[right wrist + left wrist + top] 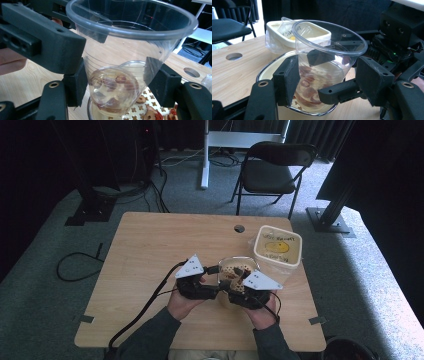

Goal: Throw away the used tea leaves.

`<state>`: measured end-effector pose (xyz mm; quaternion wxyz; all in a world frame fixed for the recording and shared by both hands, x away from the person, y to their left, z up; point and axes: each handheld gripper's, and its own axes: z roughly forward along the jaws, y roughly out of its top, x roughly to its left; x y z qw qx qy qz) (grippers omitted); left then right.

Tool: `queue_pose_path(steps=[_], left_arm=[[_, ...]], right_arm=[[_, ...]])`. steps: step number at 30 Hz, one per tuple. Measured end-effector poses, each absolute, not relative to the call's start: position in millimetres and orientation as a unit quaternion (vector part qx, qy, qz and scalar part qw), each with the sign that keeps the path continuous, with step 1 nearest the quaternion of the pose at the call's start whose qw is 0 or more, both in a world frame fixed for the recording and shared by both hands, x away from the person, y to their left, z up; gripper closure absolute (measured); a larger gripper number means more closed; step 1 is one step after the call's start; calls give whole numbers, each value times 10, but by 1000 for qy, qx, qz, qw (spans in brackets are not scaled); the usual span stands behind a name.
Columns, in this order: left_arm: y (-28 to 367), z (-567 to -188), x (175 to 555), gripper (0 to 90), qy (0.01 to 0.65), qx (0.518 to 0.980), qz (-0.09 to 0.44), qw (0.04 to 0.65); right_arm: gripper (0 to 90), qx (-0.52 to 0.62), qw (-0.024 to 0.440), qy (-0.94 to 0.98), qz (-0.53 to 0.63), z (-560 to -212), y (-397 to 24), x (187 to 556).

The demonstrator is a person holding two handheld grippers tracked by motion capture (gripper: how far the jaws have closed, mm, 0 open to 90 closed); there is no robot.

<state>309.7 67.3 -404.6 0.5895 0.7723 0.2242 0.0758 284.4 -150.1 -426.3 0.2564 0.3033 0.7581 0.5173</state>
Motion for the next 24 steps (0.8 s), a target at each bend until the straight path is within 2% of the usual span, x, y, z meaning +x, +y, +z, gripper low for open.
queue_pose_path(steps=[8, 18, 23, 24], left_arm=[[669, -4064, 3110, 368, 221, 775, 64, 589], [689, -4059, 3102, 371, 218, 772, 56, 595], [695, -4057, 3099, 372, 219, 771, 58, 595], [699, -4055, 3101, 372, 218, 771, 58, 596]], right_arm=[[327, 305, 239, 757, 526, -4303, -1520, 2871], [277, 304, 242, 751, 534, -4261, -1521, 2886], [278, 306, 240, 750, 535, -4261, -1519, 2890], [359, 306, 243, 748, 536, -4263, -1521, 2880]])
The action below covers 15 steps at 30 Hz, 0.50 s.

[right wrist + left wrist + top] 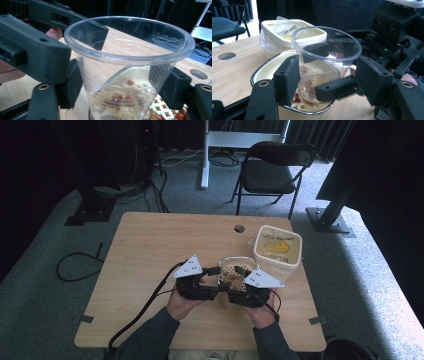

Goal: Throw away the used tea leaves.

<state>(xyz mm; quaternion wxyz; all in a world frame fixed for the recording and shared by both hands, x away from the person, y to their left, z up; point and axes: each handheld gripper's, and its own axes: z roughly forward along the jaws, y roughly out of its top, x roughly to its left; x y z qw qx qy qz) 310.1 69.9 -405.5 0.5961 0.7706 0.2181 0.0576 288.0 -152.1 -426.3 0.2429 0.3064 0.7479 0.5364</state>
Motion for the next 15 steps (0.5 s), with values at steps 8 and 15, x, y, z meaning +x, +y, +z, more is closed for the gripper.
queue_pose_path(steps=[8, 15], left_arm=[[757, -4005, 3069, 356, 217, 763, 70, 605], [943, -4008, 3067, 342, 237, 767, 113, 586]], right_arm=[[368, 316, 257, 743, 531, -4244, -1569, 2878], [372, 343, 279, 725, 528, -4144, -1789, 2892]])
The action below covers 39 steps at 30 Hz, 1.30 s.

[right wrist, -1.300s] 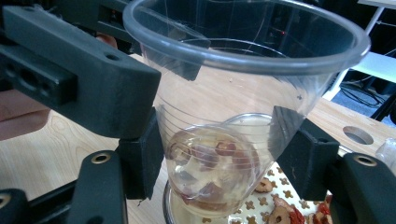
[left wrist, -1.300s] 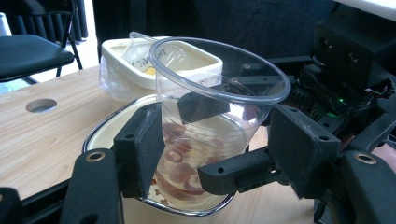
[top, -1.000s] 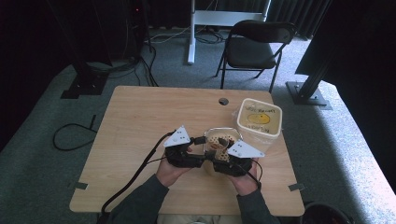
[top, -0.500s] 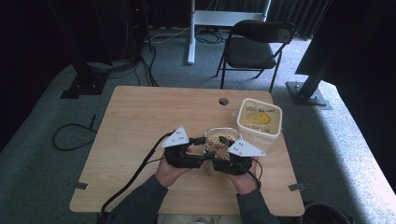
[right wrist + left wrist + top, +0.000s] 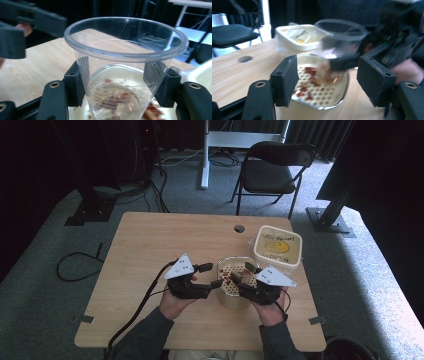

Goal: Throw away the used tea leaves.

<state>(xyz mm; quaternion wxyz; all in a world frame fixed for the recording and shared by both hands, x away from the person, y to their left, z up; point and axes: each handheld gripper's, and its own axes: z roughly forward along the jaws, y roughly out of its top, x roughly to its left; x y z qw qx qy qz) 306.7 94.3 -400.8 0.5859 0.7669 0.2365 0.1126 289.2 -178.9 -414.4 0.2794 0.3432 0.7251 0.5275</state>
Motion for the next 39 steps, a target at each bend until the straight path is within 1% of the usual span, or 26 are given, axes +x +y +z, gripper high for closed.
queue_pose_path(steps=[5, 10, 15, 17, 22, 25, 27, 39], left_arm=[[1135, -4131, 3094, 342, 264, 773, 134, 561], [1350, -4303, 3114, 342, 299, 773, 155, 537], [1593, -4504, 3115, 343, 343, 761, 160, 527], [1682, -4601, 3110, 343, 364, 752, 157, 527], [1811, -4874, 3110, 344, 399, 753, 167, 496], [1860, -5019, 3141, 343, 416, 755, 160, 481], [1874, -5066, 3169, 343, 421, 758, 158, 473], [1810, -5145, 3220, 343, 420, 770, 148, 457]], right_arm=[[380, 356, 302, 718, 516, -4025, -2017, 2913], [389, 356, 341, 721, 487, -3949, -2195, 2920], [397, 346, 381, 729, 451, -3954, -2302, 2938], [402, 344, 389, 736, 433, -3970, -2320, 2952], [394, 330, 424, 757, 372, -4020, -2291, 2982], [391, 305, 454, 770, 329, -4035, -2228, 2991], [391, 291, 465, 776, 310, -4038, -2180, 2999], [396, 205, 492, 817, 220, -4042, -1993, 3070]])
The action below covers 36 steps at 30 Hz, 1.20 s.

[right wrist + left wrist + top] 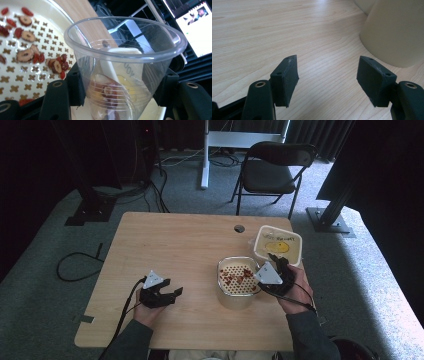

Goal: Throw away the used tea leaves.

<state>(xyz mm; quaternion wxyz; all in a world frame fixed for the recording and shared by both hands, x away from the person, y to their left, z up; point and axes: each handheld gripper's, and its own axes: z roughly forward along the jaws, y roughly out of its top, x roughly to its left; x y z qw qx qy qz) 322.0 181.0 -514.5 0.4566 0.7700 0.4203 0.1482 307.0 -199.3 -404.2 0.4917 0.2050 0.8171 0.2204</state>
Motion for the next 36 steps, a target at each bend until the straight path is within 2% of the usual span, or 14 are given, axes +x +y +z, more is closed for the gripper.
queue_pose_path(steps=[13, 36], left_arm=[[1803, -5149, 3220, 343, 419, 771, 148, 456], [1794, -5160, 3228, 343, 419, 773, 146, 453]], right_arm=[[396, 94, 554, 822, 89, -4005, -1764, 3045], [397, -6, 600, 800, -14, -4107, -1651, 3001]])
